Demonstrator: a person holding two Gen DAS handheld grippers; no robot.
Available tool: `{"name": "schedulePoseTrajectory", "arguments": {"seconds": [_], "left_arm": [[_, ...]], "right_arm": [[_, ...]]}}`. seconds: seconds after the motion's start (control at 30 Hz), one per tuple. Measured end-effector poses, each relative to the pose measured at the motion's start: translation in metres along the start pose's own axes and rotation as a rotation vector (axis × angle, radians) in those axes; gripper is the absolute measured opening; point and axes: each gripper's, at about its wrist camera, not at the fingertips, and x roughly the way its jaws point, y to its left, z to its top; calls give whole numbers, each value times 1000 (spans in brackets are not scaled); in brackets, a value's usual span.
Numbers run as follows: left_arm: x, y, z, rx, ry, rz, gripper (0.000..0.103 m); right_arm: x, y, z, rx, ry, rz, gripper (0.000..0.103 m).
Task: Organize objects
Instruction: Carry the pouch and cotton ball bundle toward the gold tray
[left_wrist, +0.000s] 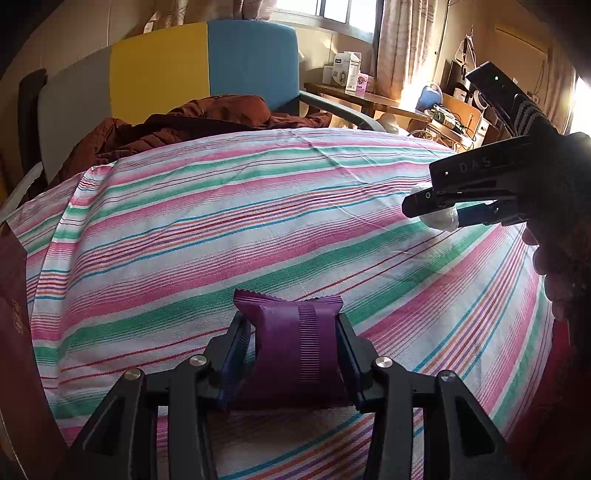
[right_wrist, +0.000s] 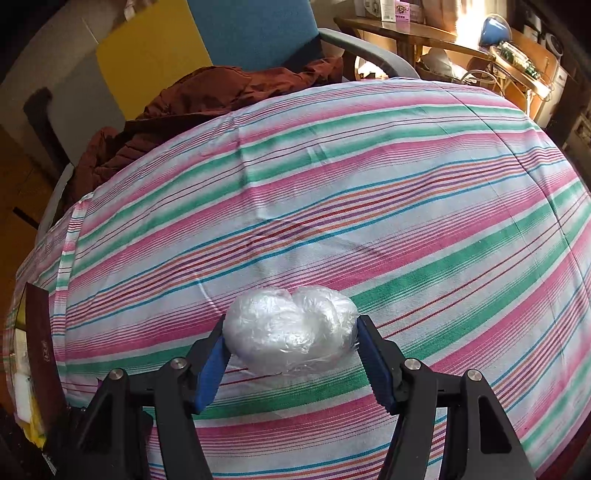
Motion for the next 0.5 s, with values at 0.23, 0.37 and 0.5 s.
{"name": "schedulePoseTrajectory", "arguments": {"seconds": [0.23,0.37,0.5], "left_arm": [[0,-2,0,8,-1,12,45],[-1,-1,0,3,-3,13,43],[-5,3,0,-17,-1,6,40]], "right_arm": [[-3,25,-2,-98,-15,58,66],[-3,41,-8,-174,-7,84,66],[-1,53,-15,-243,9,86,66]]}}
